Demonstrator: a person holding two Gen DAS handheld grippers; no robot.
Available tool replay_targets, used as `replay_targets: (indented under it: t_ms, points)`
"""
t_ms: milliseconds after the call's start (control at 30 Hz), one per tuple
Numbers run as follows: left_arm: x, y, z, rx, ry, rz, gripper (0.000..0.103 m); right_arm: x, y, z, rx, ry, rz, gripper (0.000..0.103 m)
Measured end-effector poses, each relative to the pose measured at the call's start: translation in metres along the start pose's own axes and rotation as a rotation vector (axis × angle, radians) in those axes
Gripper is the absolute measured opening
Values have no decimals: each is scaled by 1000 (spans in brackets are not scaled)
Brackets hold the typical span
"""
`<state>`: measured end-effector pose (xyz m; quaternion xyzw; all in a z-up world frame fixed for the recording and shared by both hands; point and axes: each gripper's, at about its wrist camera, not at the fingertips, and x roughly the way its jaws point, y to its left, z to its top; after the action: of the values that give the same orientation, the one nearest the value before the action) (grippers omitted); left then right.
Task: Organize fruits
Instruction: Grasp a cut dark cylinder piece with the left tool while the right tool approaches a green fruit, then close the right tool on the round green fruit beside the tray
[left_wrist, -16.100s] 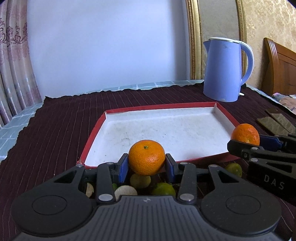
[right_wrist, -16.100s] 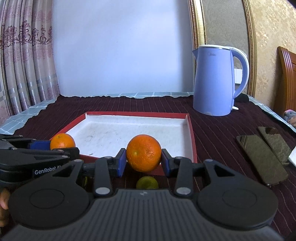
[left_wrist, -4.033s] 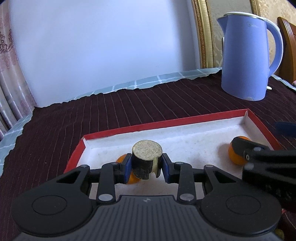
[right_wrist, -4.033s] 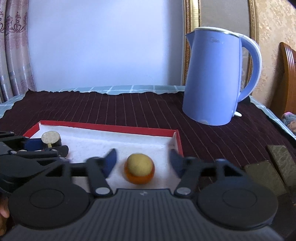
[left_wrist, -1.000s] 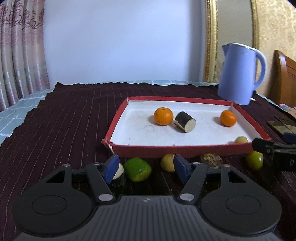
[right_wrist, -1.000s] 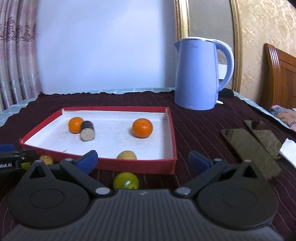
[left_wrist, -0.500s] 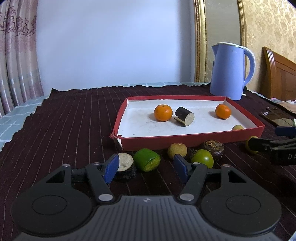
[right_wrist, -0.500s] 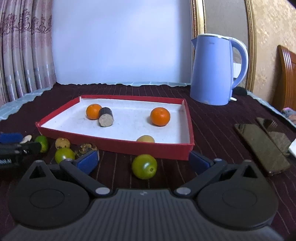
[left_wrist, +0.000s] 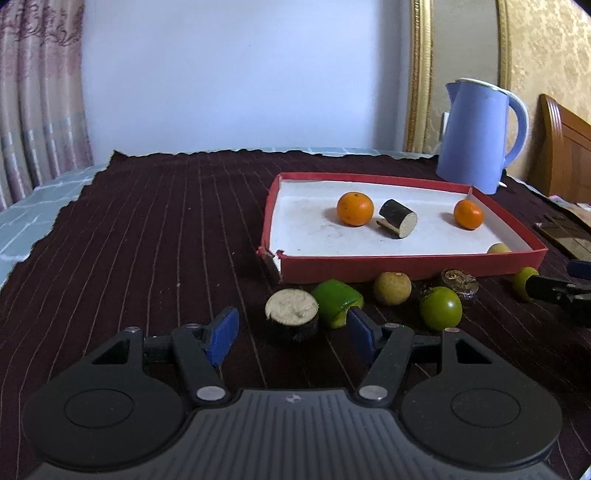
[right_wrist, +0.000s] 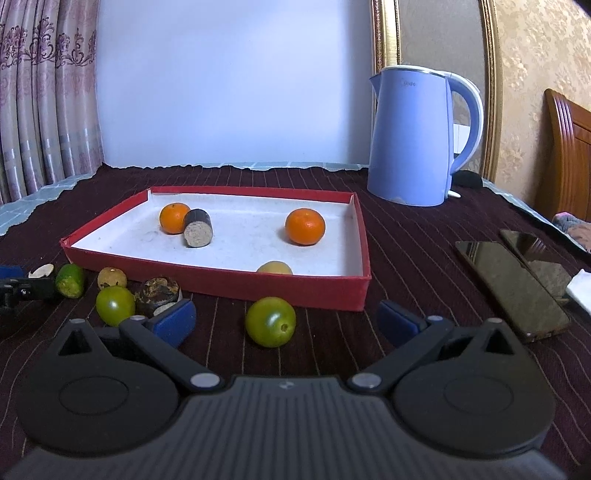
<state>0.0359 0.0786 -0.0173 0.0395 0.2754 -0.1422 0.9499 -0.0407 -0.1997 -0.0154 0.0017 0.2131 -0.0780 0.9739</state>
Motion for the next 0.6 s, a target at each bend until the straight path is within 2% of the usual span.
replay_targets:
  t_ms: [67, 233, 300, 467, 533, 600]
  points:
    - [5, -1, 2, 28, 5, 8, 64, 1, 0, 0, 3, 5, -1, 103]
    - [9, 2, 3, 79, 15, -20, 54, 0, 0, 0, -1, 3, -1, 103]
    - [7, 5, 2, 85, 8, -22, 54, -1, 0, 0, 0, 3, -3, 103]
    - [9, 6, -1, 109, 23, -28, 44, -1, 1, 0, -8, 6, -6, 103]
    - [14, 3, 1, 116, 41, -37, 36, -1, 2, 1, -10, 3, -7, 103]
    - [22, 0, 3, 120, 60, -48, 36, 0, 1, 1, -4, 8, -14, 103]
